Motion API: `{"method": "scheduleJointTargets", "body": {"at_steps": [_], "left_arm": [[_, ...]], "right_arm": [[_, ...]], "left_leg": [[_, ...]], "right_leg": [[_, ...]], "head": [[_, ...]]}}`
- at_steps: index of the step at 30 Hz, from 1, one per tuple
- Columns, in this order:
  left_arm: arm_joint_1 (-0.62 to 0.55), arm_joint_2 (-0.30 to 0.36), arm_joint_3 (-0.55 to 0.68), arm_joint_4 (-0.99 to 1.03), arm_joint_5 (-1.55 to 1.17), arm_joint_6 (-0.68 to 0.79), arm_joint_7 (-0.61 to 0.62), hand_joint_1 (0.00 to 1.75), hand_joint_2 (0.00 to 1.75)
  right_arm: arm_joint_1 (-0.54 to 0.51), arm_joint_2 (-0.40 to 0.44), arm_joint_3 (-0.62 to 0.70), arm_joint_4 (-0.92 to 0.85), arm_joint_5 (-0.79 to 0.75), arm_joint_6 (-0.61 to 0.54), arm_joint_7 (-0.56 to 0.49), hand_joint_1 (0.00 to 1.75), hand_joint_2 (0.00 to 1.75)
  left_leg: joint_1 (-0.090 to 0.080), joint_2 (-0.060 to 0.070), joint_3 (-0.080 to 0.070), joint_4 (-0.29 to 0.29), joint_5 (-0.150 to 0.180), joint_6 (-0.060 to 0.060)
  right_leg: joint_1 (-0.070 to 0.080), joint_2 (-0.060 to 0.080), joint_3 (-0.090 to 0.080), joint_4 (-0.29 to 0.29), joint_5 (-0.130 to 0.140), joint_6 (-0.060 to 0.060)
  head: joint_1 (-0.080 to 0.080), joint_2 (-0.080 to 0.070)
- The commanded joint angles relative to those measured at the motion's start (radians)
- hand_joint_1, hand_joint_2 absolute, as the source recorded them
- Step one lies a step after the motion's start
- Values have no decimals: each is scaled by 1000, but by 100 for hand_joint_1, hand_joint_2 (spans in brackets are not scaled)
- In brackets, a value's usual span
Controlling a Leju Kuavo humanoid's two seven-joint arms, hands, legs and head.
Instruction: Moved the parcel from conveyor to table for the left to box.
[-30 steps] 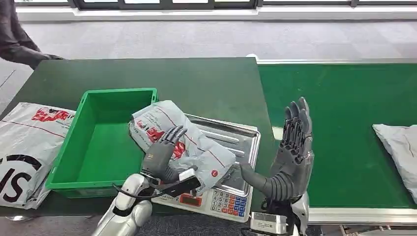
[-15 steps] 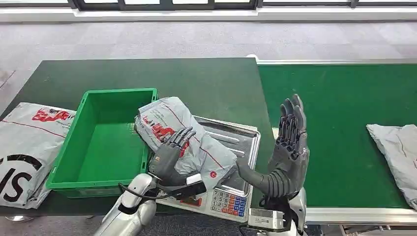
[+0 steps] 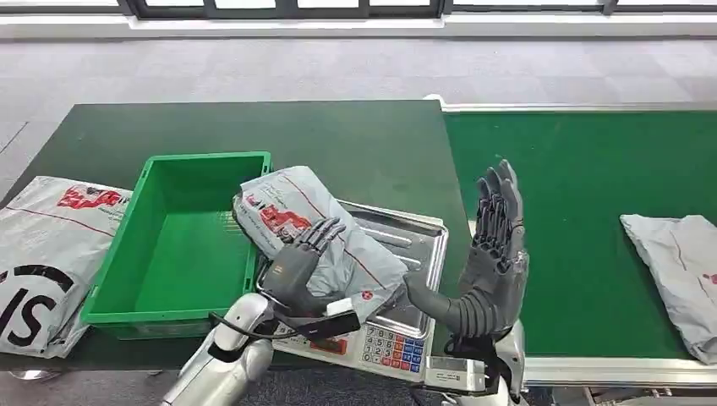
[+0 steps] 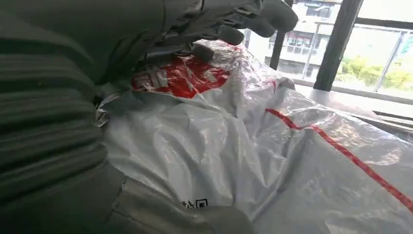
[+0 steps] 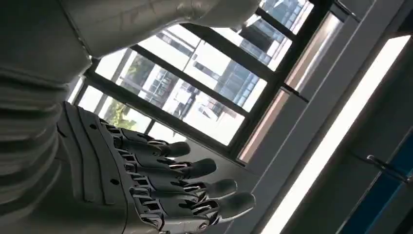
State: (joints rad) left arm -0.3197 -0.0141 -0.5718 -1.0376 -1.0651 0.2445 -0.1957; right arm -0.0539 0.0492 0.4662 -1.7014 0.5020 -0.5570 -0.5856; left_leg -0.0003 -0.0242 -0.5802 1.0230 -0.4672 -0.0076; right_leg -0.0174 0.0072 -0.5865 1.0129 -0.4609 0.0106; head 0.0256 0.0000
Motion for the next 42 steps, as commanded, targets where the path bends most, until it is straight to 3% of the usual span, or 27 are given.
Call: {"method": "scheduleJointTargets", "body": {"at_steps": [1,15,22,25,29,32,37,42], "left_arm": [[-91,16,-87,152,-7,-18,0,175,175],[-79,25,-78,141,-9,-9,11,175,175],[-12,76,-43,-54,-131,139,65,175,175],[-8,84,-41,-95,-135,122,74,175,175],[28,112,26,-280,-305,321,158,175,175],[80,132,116,-422,-337,378,182,175,175],[139,125,241,-456,-341,430,178,175,175],[144,118,275,-417,-349,454,179,175,175]], "right_arm": [[-94,25,16,100,-10,17,8,0,175],[-76,26,16,102,-10,17,2,0,175],[-39,27,7,75,-11,14,-23,0,175],[-39,27,7,77,-12,14,-24,0,175],[-35,23,8,83,-21,1,-29,0,175],[-17,16,15,76,-29,-13,-35,0,175],[-6,-2,29,74,-42,-32,-40,0,175],[-9,-10,37,80,-49,-34,-39,0,175]], "left_leg": [[1,3,0,-1,1,-1],[1,3,1,-2,2,0],[1,5,1,-2,1,-1],[1,6,-1,-1,1,-1],[1,4,-1,-1,1,-1],[2,4,-3,1,1,-1],[1,6,-2,-1,0,-1],[1,4,-2,-1,1,-1]], "right_leg": [[1,1,-1,-1,1,-1],[1,1,0,-2,3,-1],[1,3,0,-2,3,-1],[2,3,-2,-2,3,-1],[1,2,-3,-1,2,-1],[2,3,-5,0,2,-1],[1,4,-4,-1,2,-1],[1,2,-4,-1,2,-1]], "head": [[0,0],[0,0],[0,0],[0,0],[0,0],[0,0],[0,0],[0,0]]}}
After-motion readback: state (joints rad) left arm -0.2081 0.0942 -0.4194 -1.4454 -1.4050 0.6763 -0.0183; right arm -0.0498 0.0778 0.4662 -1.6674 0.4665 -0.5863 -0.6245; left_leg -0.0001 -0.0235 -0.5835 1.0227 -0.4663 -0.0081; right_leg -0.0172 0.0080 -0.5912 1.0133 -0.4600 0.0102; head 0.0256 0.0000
